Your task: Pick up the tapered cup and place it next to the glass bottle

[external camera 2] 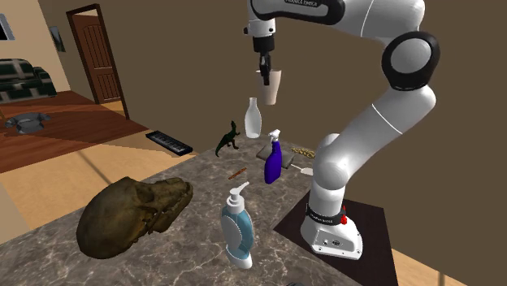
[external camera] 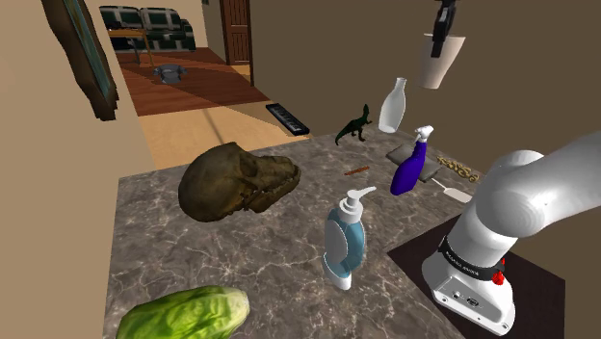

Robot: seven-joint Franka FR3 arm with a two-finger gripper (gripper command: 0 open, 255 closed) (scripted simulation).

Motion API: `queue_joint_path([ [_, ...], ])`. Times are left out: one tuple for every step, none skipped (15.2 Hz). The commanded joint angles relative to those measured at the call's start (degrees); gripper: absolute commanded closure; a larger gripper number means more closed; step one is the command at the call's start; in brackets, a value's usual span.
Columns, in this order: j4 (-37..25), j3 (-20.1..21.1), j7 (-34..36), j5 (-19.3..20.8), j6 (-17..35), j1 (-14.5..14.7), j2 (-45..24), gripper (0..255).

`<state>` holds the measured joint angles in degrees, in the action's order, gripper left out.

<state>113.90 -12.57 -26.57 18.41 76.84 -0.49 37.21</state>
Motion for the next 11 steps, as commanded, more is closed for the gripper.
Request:
queue_joint_path([
  [-0.55,-2.66,-2.77,1.35,1.44,-0.4,-1.12,255],
  [-1.3,-3.97,-4.14,1.9,1.97,-0.54,-1.96,255],
  [-2.11,-5.29,-5.52,2.38,2.5,-0.69,-2.86,255],
  [-2.99,-6.62,-6.91,2.81,3.05,-0.81,-3.82,255],
  [-3.92,-7.96,-8.32,3.17,3.6,-0.93,-4.86,255],
  [-4.93,-9.32,-9.73,3.46,4.16,-1.02,-5.95,255],
  [-6.0,-10.71,-11.17,3.68,4.72,-1.09,-7.11,255],
  [-7.14,-12.11,-12.62,3.82,5.28,-1.15,-8.34,255],
  [-8.34,-13.54,-14.1,3.86,5.84,-1.2,-9.65,255],
  [-9.62,-14.99,-15.62,3.81,6.41,-1.24,-11.04,255],
  [-10.97,-16.5,-17.15,3.67,6.96,-1.23,-12.5,255],
])
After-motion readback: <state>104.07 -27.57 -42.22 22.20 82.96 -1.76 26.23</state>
